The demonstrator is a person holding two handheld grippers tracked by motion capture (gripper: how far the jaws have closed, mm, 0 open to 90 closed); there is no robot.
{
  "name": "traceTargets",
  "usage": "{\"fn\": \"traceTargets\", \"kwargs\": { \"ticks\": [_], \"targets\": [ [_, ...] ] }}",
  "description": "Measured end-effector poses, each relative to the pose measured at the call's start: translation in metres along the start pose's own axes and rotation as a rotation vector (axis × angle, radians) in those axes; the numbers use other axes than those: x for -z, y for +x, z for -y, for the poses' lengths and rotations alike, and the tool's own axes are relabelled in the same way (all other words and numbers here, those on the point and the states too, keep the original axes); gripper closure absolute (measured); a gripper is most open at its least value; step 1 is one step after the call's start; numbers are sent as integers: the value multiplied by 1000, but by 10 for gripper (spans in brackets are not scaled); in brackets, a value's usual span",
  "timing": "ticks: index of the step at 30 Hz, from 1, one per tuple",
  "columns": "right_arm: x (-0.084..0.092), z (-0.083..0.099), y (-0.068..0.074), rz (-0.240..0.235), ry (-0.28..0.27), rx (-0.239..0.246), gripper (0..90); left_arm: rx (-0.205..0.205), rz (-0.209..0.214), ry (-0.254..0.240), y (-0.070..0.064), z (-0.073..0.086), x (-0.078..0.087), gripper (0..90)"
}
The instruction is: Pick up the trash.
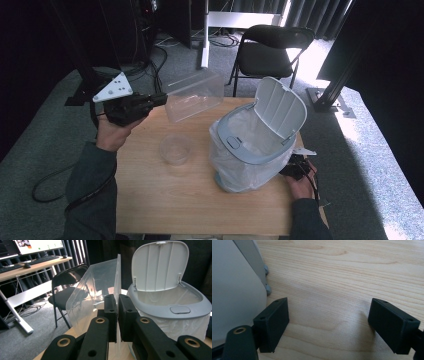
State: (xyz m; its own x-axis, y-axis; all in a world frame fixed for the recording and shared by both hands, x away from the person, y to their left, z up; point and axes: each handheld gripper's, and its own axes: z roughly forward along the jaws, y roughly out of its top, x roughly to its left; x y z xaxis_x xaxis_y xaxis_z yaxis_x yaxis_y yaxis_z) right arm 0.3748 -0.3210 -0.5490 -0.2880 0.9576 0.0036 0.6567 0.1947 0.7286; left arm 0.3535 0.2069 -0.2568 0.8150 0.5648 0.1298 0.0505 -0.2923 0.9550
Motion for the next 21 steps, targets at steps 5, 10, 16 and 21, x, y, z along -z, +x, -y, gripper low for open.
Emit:
{"fn": "traceTargets", "kwargs": {
  "ticks": [5,10,16,21],
  "targets": [
    [0,0,0,0,0,1,161,-12,11,-6,-2,-6,-2,863],
    [0,0,0,0,0,1,162,-13,16,-11,-3,-9,-3,862],
    [0,0,0,0,0,1,161,-23,30,-11,-5,-14,-6,863],
    [0,0,0,0,0,1,161,-37,42,-10,-9,-20,-11,863]
  ]
}}
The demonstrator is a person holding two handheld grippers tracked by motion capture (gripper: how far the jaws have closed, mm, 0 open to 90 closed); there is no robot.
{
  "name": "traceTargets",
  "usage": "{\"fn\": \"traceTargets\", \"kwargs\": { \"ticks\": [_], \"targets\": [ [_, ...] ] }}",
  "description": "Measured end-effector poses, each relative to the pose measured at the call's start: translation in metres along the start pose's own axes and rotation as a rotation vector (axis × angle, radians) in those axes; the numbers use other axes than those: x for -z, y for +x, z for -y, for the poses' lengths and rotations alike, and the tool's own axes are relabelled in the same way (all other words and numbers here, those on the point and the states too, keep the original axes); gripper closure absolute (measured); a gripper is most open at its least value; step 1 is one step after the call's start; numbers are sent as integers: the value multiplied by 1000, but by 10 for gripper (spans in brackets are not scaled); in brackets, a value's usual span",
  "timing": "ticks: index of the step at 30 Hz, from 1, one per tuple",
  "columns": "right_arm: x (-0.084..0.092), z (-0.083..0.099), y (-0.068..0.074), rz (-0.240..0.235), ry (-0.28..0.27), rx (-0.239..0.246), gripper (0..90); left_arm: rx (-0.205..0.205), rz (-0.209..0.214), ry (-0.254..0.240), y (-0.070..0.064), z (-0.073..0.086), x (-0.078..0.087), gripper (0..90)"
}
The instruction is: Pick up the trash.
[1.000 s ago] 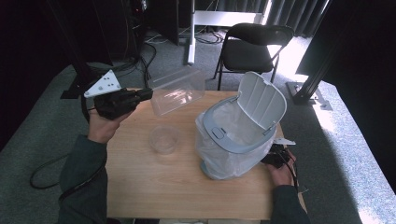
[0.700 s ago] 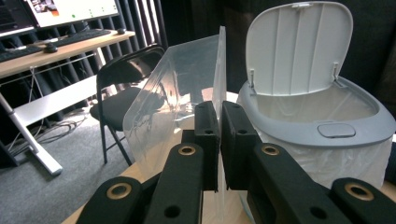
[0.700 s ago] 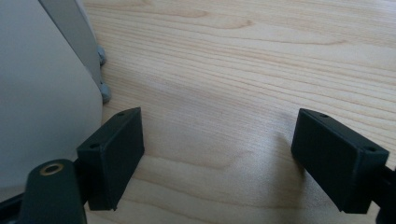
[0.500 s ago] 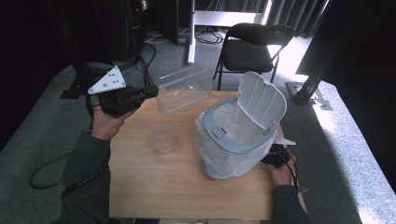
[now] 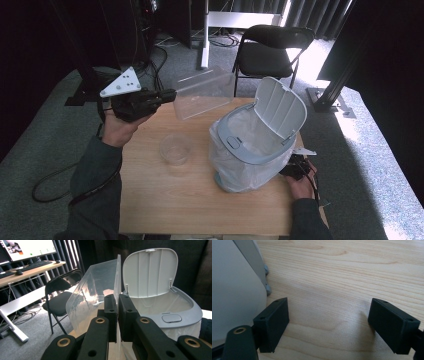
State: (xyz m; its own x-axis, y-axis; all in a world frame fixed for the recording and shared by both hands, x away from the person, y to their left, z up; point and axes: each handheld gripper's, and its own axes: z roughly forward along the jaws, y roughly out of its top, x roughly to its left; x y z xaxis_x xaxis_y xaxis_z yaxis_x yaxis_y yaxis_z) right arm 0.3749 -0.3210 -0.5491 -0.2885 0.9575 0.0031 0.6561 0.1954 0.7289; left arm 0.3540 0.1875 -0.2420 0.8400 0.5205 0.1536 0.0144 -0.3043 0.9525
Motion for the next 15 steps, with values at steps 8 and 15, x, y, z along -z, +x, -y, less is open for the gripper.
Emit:
{"fn": "traceTargets", "kwargs": {
  "ticks": [8,15],
  "targets": [
    [0,0,0,0,0,0,161,-16,27,-2,-6,-7,-9,863],
    [0,0,0,0,0,0,161,-29,48,-7,-11,-14,-15,863]
  ]
}}
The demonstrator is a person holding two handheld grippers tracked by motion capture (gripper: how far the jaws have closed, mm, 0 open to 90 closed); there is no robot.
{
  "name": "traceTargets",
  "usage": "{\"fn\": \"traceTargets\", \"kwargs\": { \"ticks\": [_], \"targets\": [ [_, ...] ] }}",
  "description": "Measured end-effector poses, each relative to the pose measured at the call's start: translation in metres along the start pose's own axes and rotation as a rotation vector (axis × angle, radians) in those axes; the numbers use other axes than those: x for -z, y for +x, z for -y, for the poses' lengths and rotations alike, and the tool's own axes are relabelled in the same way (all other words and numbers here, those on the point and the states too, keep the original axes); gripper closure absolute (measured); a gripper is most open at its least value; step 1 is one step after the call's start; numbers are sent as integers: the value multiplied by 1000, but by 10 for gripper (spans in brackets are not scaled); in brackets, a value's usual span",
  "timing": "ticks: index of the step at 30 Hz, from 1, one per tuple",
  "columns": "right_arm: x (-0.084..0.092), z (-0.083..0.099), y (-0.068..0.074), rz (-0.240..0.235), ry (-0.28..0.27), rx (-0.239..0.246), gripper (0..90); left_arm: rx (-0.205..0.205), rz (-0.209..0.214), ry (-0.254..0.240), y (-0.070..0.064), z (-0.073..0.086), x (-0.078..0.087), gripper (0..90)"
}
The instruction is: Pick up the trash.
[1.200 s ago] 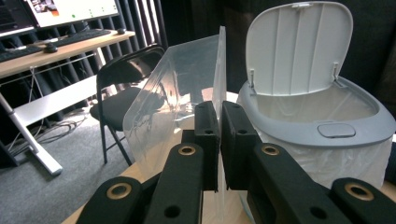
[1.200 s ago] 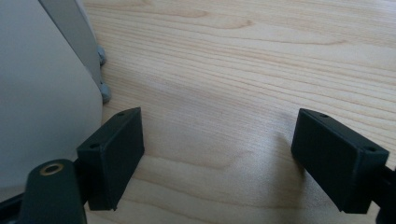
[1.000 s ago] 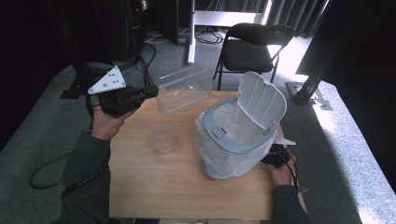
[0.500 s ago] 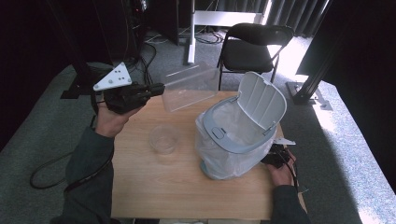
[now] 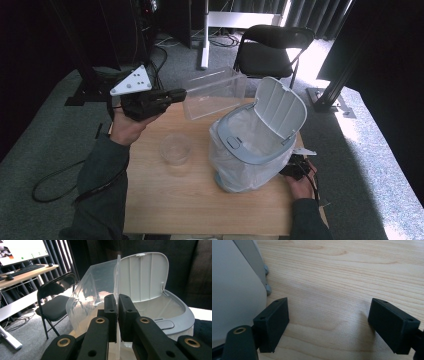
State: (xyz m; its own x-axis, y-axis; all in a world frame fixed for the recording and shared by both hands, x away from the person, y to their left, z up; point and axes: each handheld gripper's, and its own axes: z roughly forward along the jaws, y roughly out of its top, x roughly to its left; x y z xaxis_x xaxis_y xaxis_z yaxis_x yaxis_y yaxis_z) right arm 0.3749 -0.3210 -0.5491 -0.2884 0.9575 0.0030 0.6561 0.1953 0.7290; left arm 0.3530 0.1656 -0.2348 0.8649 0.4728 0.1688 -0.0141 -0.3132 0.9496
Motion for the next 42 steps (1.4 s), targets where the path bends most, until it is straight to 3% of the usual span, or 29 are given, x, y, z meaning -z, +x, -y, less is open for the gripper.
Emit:
{"fn": "traceTargets", "kwargs": {
  "ticks": [34,38,39,42],
  "targets": [
    [0,0,0,0,0,0,161,-57,74,0,-20,-21,-29,862],
    [0,0,0,0,0,0,161,-81,86,4,-24,-23,-33,859],
    [0,0,0,0,0,-1,161,-90,88,7,-25,-23,-34,848],
    [0,0,0,0,0,0,161,-98,94,14,-27,-21,-37,702]
  ]
}}
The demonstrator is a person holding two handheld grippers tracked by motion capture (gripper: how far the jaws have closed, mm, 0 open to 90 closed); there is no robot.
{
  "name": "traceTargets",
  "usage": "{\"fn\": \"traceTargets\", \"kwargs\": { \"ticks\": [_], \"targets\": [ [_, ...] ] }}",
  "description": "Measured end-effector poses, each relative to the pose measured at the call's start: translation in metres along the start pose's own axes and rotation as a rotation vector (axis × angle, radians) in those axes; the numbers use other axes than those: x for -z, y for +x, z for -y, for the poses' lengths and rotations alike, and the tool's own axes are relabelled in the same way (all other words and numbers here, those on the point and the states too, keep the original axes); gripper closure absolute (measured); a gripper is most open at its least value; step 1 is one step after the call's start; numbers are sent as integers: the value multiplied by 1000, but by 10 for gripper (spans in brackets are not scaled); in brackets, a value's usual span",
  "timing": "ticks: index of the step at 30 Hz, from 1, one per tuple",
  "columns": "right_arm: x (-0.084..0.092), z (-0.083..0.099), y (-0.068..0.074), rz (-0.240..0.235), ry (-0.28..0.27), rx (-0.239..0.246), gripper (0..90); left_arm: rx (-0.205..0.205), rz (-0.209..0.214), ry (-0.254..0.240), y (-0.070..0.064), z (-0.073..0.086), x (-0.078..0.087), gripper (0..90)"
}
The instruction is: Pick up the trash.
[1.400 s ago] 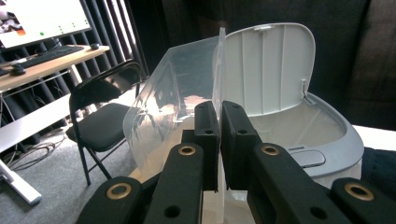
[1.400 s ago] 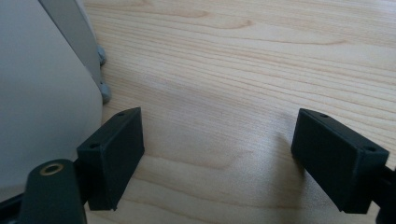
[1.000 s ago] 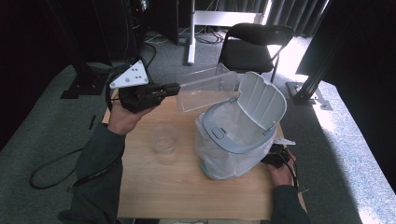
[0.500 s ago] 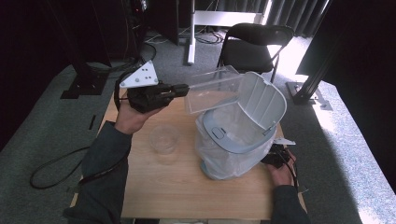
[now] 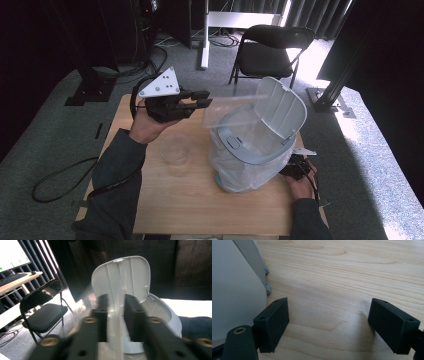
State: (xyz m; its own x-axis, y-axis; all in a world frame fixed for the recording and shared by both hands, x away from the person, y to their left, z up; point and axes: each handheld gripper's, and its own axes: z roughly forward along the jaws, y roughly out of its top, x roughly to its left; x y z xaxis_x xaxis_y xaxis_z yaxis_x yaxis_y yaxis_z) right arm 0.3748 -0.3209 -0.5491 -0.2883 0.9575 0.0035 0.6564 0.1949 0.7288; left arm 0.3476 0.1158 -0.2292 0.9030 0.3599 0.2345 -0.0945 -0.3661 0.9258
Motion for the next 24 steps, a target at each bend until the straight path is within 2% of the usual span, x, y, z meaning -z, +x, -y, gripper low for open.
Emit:
{"fn": "traceTargets", "kwargs": {
  "ticks": [13,17,18,21,24],
  "targets": [
    [0,0,0,-2,1,-2,161,32,26,-8,-1,6,-5,618],
    [0,0,0,-2,1,-1,161,42,46,-11,-8,9,-9,605],
    [0,0,0,-2,1,-1,161,42,68,-6,-15,12,-15,598],
    [0,0,0,-2,2,-1,161,48,75,6,-16,14,-18,595],
    [0,0,0,-2,2,-2,161,53,92,-4,-23,14,-21,591]
  ]
}}
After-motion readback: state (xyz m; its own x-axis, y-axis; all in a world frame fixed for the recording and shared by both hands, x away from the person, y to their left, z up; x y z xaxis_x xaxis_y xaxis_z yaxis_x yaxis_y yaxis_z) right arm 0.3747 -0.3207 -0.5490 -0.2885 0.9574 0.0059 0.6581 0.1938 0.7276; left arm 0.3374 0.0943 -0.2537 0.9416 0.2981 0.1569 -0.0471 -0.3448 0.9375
